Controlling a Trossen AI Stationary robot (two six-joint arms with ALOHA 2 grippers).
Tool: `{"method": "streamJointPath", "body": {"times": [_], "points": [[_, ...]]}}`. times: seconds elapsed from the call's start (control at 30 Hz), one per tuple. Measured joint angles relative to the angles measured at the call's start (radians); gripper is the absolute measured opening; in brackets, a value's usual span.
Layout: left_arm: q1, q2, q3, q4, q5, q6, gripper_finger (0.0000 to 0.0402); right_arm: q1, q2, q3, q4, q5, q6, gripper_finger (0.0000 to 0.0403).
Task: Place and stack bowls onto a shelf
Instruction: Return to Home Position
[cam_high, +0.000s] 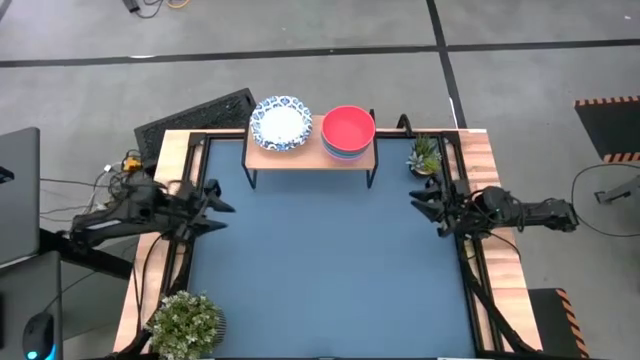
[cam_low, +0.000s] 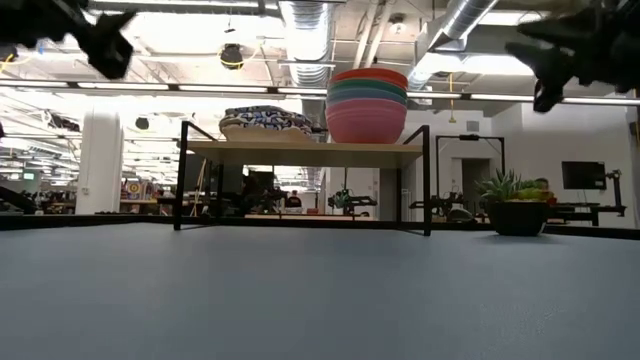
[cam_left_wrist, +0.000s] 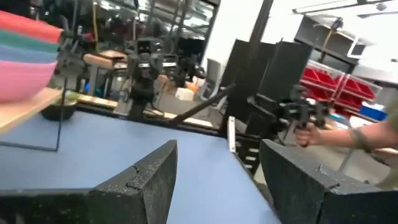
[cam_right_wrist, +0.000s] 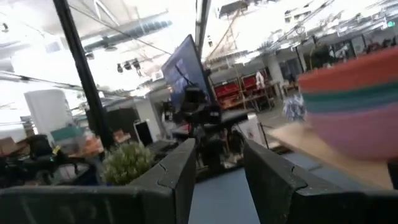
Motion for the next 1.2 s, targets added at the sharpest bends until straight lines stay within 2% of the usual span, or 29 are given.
{"method": "streamJointPath", "body": {"times": [0.17,0.27,0.37,0.53,0.77,1.0,1.2], "points": [[-0.011,-0.006,-0.141,0.161,-0.062,0.002,0.0213,0.021,0.010,-0.003,-0.083,0.019,0.033,0.0159],[-0.036,-0.004,-0.239,0.240,-0.104,0.002,0.0213,0.037,0.007,-0.003,-0.073,0.024,0.002,0.0159],[-0.065,-0.006,-0.240,0.175,-0.148,0.027,0.0213,0.048,0.011,-0.003,-0.100,0.032,-0.034,0.0159],[-0.104,-0.006,-0.241,0.188,-0.158,0.070,0.0213,0.043,0.009,-0.003,-0.108,0.058,-0.089,0.0159],[-0.138,-0.005,-0.242,0.163,-0.245,0.088,0.0213,0.032,0.009,-0.004,-0.134,0.060,-0.095,0.0159],[-0.138,-0.003,-0.243,0.097,-0.270,-0.041,0.0213,0.032,0.010,-0.005,-0.182,0.058,-0.088,0.0159],[-0.138,-0.003,-0.244,0.098,-0.292,-0.050,0.0213,0.032,0.010,-0.005,-0.257,0.058,-0.087,0.0159]]}}
